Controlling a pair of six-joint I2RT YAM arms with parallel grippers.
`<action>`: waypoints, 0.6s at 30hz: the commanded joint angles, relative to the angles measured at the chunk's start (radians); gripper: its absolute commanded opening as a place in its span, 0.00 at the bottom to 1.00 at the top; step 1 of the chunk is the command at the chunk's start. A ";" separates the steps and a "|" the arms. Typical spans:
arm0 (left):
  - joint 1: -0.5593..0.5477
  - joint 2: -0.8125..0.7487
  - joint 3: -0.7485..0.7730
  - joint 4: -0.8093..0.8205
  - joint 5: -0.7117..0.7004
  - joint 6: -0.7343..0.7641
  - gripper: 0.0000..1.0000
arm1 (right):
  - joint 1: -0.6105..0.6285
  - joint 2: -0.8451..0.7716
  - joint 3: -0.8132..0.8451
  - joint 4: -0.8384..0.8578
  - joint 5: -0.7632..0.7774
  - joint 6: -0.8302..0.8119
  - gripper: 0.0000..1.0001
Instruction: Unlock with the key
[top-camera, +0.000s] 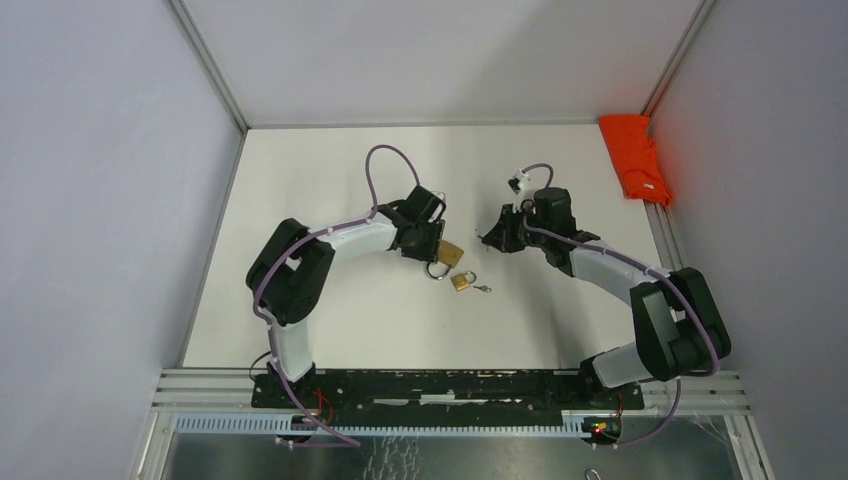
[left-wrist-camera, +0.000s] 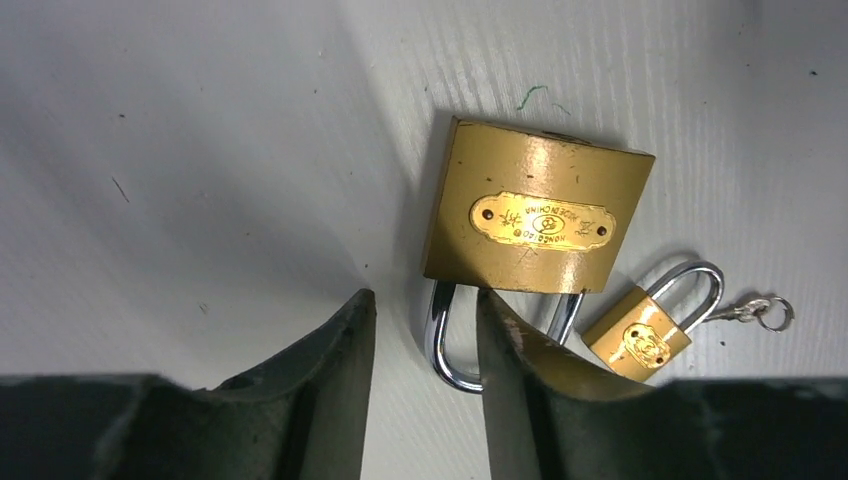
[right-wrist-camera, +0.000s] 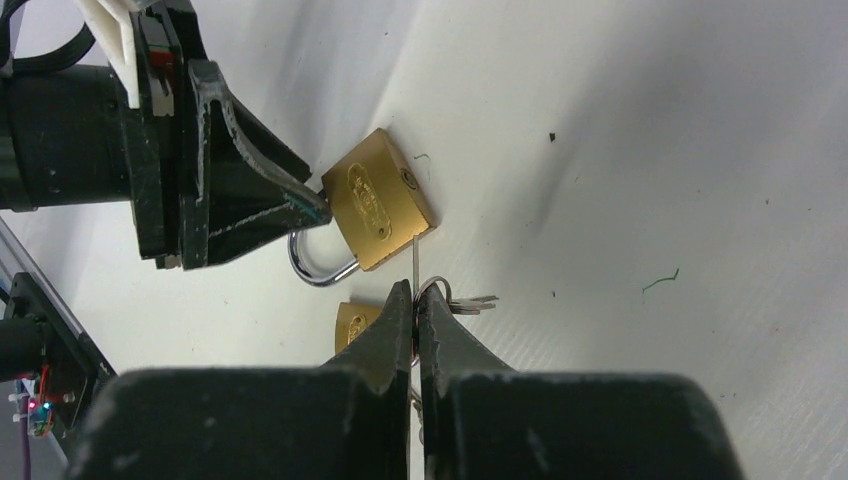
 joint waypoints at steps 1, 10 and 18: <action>-0.031 0.064 0.020 -0.048 -0.087 0.033 0.42 | -0.002 -0.034 -0.013 0.048 -0.016 0.007 0.00; -0.086 0.168 0.075 -0.165 -0.341 0.063 0.02 | -0.002 -0.009 -0.026 0.088 -0.069 0.022 0.00; -0.082 0.129 0.110 -0.069 -0.365 0.321 0.02 | -0.008 0.104 0.041 0.101 -0.166 0.021 0.00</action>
